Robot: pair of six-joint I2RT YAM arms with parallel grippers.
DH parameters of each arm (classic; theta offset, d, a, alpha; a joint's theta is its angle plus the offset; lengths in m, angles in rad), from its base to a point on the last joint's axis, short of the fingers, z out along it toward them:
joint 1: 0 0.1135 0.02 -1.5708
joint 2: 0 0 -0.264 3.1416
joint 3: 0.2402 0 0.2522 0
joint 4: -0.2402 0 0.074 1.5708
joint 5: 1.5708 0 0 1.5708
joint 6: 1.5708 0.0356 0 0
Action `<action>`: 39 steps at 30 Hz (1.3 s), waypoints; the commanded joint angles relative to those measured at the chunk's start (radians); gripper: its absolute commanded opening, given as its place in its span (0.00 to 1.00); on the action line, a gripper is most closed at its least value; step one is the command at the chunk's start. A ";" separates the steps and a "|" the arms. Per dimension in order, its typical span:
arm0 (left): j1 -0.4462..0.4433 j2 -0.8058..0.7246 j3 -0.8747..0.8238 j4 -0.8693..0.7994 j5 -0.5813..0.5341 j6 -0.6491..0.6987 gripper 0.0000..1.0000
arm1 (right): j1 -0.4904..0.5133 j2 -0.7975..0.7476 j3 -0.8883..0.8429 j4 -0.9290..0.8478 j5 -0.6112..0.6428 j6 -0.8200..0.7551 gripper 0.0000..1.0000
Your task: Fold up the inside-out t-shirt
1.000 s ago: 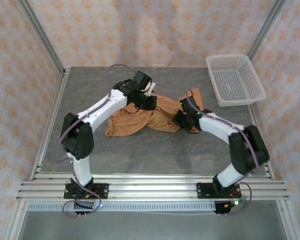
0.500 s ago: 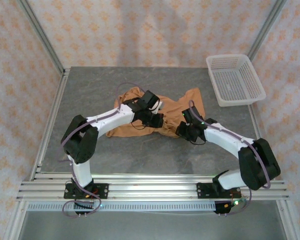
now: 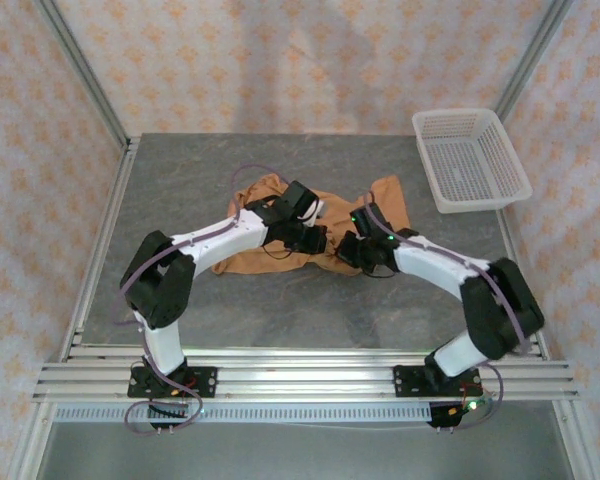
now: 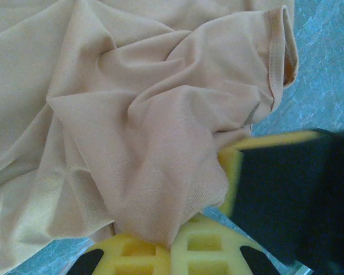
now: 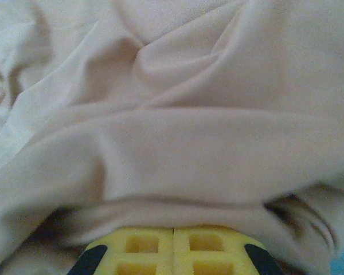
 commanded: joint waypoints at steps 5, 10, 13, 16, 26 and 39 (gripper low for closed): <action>-0.001 -0.068 -0.016 0.005 -0.026 -0.013 0.00 | 0.008 0.028 0.065 0.048 0.299 0.046 0.20; -0.003 -0.075 -0.026 0.006 -0.026 -0.011 0.00 | 0.008 0.013 0.051 0.071 0.393 0.049 0.66; -0.003 -0.077 -0.036 0.012 -0.026 -0.013 0.00 | 0.008 0.028 0.049 0.063 0.371 0.067 0.73; -0.002 -0.078 -0.052 0.024 -0.023 -0.017 0.00 | 0.008 0.026 0.027 0.061 0.364 0.087 0.77; -0.001 -0.071 -0.074 0.027 -0.035 -0.011 0.00 | 0.024 -0.190 -0.028 -0.026 0.285 0.054 0.24; -0.003 -0.078 -0.078 0.025 -0.031 -0.019 0.00 | 0.046 0.022 0.041 0.069 0.188 0.105 0.16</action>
